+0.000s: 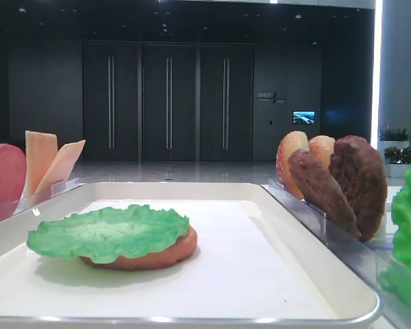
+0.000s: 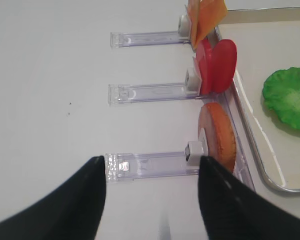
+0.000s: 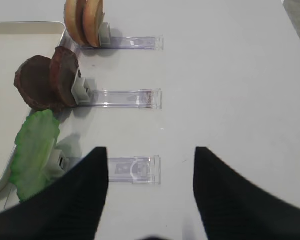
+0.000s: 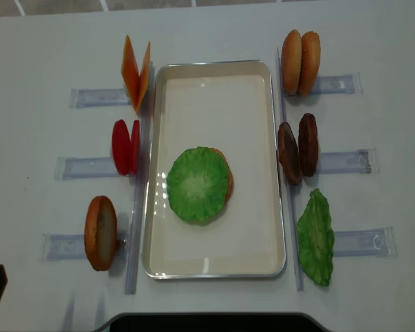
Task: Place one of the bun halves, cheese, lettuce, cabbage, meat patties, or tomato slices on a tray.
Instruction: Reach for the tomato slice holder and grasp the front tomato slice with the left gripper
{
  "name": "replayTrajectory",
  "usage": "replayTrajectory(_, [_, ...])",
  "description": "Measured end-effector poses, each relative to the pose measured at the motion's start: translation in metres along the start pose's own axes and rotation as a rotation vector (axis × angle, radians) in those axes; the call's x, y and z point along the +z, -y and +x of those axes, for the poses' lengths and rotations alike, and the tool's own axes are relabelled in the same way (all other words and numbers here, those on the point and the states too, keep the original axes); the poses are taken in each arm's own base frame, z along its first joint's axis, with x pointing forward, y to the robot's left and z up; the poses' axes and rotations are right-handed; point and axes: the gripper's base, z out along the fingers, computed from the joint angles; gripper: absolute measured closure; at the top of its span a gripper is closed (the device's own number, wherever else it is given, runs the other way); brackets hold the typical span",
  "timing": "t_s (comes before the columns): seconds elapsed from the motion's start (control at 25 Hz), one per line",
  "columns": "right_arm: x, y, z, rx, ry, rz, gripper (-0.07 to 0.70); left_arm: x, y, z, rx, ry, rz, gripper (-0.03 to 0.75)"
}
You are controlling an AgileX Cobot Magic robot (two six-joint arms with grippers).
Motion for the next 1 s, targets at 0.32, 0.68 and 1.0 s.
replayTrajectory(0.32, [0.0000, 0.0000, 0.0000, 0.000, 0.000, 0.000, 0.261, 0.0000, 0.0000, 0.0000, 0.000, 0.000, 0.000, 0.263])
replayTrajectory(0.68, [0.0000, 0.0000, 0.0000, 0.000, 0.000, 0.000, 0.261, 0.0000, 0.0000, 0.0000, 0.000, 0.000, 0.000, 0.263])
replayTrajectory(1.0, [0.0000, -0.0001, 0.0000, 0.000, 0.000, -0.001, 0.261, 0.0000, 0.0000, 0.0000, 0.000, 0.000, 0.000, 0.263])
